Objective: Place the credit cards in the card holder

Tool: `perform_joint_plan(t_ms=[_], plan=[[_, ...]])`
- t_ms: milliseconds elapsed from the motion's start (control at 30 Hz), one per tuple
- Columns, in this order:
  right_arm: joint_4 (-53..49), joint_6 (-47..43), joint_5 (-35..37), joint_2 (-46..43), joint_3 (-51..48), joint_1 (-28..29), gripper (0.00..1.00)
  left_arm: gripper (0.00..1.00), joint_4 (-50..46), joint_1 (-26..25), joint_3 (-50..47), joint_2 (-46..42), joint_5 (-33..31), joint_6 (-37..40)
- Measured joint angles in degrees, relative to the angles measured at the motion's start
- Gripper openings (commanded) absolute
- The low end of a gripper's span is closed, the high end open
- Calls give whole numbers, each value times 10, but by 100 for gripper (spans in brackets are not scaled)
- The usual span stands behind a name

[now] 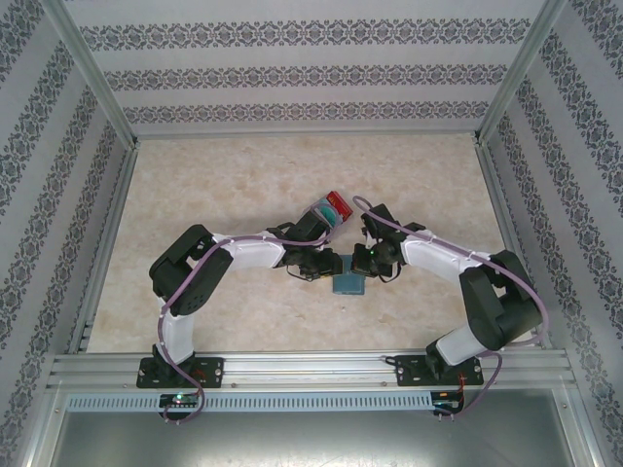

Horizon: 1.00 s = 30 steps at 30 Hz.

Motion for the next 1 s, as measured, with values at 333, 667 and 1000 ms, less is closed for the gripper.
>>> perform_joint_plan(t_ms=[333, 667, 1000], plan=[[9, -2, -9, 16, 8, 0, 2, 29, 0, 0, 0, 1, 0, 0], [12, -2, -13, 21, 9, 2, 1, 29, -1, 0, 1, 2, 0, 0], [11, -2, -14, 27, 15, 7, 0, 26, -2, 0, 1, 3, 0, 0]])
